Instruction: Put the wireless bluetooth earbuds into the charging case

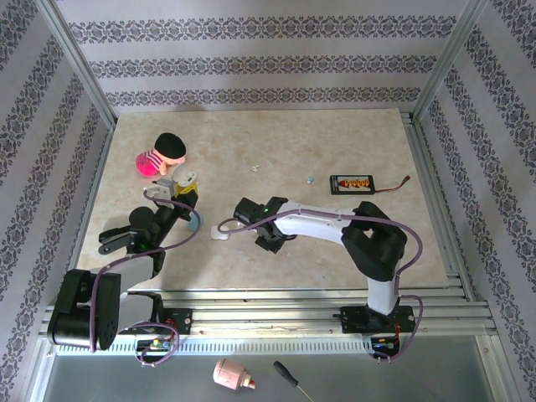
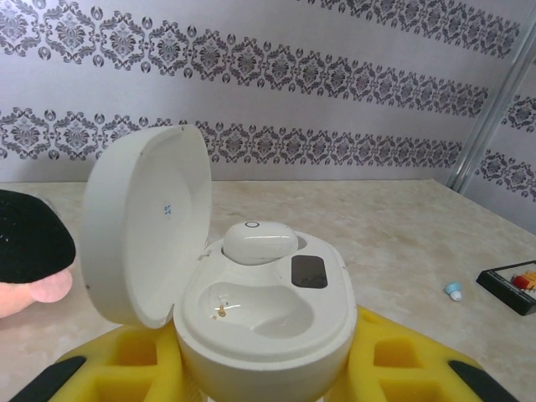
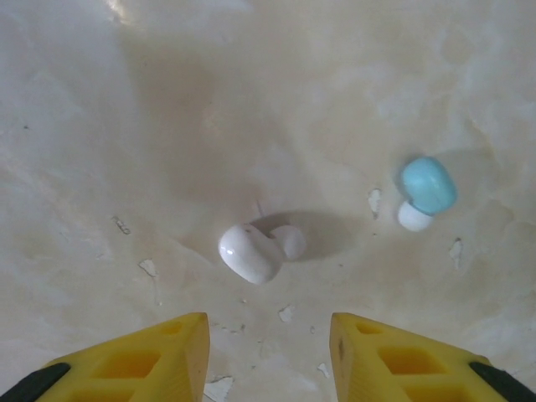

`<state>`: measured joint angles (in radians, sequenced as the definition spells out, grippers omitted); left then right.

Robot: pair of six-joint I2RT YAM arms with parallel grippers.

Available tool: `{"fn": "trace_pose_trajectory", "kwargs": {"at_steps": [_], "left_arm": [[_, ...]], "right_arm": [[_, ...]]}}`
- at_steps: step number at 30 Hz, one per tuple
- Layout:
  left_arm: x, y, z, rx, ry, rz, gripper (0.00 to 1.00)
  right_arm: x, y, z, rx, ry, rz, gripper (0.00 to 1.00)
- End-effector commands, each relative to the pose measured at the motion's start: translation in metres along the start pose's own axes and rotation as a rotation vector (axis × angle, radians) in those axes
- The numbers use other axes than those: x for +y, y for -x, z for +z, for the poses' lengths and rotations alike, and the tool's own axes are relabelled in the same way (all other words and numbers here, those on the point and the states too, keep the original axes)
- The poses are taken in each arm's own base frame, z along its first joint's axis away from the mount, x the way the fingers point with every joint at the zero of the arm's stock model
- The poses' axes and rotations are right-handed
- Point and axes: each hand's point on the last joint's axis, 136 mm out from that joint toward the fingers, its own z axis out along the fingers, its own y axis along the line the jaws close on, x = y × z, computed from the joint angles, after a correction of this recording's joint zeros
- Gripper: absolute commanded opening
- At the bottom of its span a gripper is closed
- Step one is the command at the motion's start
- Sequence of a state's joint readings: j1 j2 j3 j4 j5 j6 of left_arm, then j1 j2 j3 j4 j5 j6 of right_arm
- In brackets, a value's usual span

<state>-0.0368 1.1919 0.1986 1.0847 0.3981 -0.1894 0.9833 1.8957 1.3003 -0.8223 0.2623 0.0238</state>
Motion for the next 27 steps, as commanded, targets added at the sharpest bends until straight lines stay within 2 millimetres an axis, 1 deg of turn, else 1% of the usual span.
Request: {"fn": "trace_pose_trajectory", "kwargs": {"at_steps": [1,7,11,22,25,27], "left_arm": [[0.004,0.012,0.001,-0.03,0.013,-0.011,0.28],[0.004,0.009,0.001,-0.022,0.009,-0.014,0.28],[0.004,0.009,0.001,-0.022,0.006,-0.011,0.28],[0.003,0.008,0.001,-0.019,0.001,-0.008,0.28],[0.002,0.007,0.001,-0.017,-0.002,-0.006,0.28],[0.001,0.006,0.0,-0.014,-0.008,-0.002,0.28]], "right_arm": [[-0.001,0.002,0.0,0.029,-0.044,-0.016,0.41],[0.002,0.014,0.008,0.021,-0.042,-0.036,0.39],[0.003,0.019,0.012,0.025,-0.047,-0.05,0.37],[-0.005,0.011,0.023,0.067,-0.092,-0.061,0.3],[-0.006,0.013,0.025,0.066,-0.093,-0.053,0.26],[-0.007,0.013,0.024,0.066,-0.093,-0.05,0.2]]}}
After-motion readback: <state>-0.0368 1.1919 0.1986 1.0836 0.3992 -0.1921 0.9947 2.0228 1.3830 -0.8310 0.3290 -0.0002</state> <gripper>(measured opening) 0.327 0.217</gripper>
